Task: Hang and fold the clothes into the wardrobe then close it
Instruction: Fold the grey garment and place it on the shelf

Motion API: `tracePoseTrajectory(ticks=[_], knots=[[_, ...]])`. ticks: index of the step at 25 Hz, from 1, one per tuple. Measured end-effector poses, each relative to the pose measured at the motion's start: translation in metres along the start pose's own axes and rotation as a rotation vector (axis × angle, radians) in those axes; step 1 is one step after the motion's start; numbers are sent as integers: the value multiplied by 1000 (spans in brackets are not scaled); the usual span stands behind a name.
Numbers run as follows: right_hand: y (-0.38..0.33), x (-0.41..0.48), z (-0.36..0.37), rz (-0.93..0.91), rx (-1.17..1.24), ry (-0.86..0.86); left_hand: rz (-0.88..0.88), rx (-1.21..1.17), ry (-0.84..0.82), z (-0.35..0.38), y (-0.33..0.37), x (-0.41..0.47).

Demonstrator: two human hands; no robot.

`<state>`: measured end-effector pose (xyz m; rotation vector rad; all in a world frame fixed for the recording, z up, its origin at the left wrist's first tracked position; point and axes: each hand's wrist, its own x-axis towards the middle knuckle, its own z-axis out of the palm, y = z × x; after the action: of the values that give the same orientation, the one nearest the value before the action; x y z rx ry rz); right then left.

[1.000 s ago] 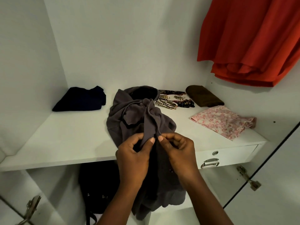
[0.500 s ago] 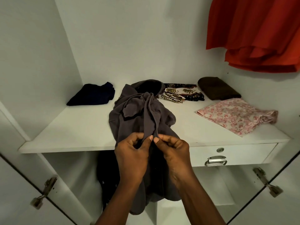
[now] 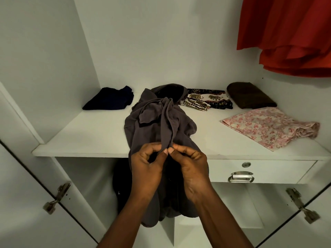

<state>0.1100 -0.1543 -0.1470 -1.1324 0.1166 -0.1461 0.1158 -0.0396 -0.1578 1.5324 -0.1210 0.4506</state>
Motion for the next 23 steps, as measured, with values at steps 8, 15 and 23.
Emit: tracePoseTrajectory(ticks=[8, 15, 23], knots=[[8, 0, -12, -223, -362, 84, -24, 215, -88, -29, -17, -16], [35, -25, -42, -122, -848, -80, -117, 137, -45, -56, -28, -32], [53, -61, -26, -24, -694, 43, -369, 28, -54, -66, -27, -38]])
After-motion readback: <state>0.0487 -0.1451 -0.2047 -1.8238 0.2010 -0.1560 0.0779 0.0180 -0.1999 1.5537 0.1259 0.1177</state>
